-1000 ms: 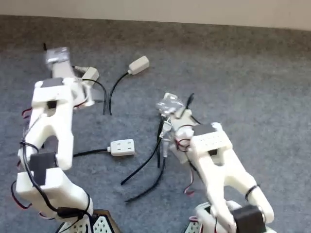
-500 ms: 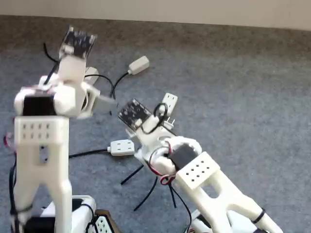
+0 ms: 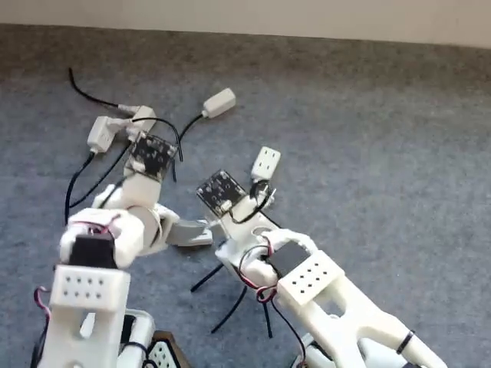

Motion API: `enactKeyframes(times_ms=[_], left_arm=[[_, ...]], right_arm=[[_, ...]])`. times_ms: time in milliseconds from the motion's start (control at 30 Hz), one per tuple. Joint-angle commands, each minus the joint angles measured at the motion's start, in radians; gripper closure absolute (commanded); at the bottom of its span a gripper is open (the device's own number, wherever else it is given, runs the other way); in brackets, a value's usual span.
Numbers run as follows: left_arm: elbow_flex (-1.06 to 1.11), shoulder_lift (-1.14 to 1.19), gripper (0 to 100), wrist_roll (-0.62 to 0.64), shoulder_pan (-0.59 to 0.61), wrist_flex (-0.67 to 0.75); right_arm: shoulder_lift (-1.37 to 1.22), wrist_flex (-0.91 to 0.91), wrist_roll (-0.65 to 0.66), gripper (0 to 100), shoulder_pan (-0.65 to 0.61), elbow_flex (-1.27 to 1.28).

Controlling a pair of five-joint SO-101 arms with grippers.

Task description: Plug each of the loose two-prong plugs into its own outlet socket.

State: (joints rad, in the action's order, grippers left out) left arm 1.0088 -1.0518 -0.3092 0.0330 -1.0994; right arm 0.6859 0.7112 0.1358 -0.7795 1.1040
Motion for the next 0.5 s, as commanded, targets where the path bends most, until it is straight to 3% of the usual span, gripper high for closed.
enactKeyframes(times_ms=[0, 167, 467], left_arm=[[0.021, -0.139, 57, 0.061, -0.084, 0.029], [0.067, -0.136, 57, 0.091, -0.131, 0.054], [0.2, -0.081, 57, 0.094, -0.087, 0.247]], right_arm=[[0.036, -0.025, -0.009, 99.2, -0.008, 0.01], [0.038, -0.024, -0.009, 99.2, -0.021, 0.01], [0.038, -0.005, -0.015, 99.2, -0.068, 0.007]])
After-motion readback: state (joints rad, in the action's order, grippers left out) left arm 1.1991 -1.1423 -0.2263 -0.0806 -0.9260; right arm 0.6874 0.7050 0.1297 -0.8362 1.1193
